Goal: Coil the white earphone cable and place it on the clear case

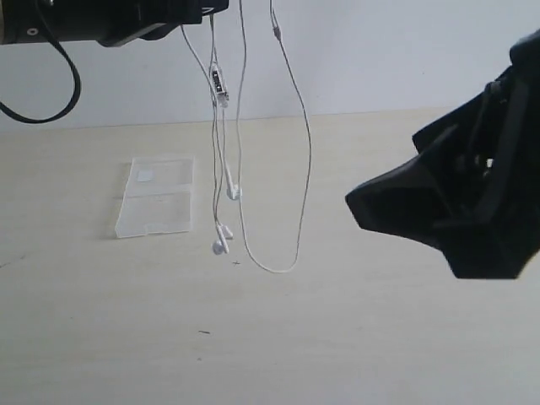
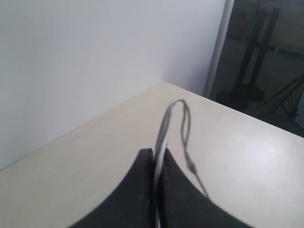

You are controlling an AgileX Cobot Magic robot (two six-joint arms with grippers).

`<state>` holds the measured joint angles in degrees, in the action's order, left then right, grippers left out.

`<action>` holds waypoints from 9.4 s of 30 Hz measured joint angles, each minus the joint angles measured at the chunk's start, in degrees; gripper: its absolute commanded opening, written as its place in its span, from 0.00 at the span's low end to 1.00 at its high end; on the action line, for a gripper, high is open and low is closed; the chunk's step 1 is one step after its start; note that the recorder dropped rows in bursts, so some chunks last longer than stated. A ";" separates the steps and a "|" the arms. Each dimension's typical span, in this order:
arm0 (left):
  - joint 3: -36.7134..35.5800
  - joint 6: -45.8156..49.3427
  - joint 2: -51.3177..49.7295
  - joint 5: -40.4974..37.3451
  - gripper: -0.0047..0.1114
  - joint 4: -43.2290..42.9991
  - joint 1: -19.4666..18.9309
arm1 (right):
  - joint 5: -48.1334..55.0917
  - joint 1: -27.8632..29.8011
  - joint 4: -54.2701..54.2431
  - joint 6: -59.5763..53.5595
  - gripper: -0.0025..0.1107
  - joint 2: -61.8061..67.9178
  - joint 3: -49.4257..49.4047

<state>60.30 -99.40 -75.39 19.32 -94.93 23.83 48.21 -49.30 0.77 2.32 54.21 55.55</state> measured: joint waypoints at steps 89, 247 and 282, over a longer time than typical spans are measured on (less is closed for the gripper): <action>-2.78 0.12 6.78 -20.46 0.04 -0.60 0.00 | -76.17 0.00 -13.71 -9.38 0.86 43.55 4.43; -43.34 -3.84 16.20 -48.71 0.04 15.89 0.00 | -10.91 4.17 -5.85 -12.06 0.02 74.00 67.59; -45.77 -2.75 19.94 -50.96 0.04 22.18 0.00 | 1.46 8.15 -11.11 -0.89 0.02 92.10 88.69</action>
<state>14.53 -102.14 -55.45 -31.64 -72.75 23.83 49.67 -41.15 -10.34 1.43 146.31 144.25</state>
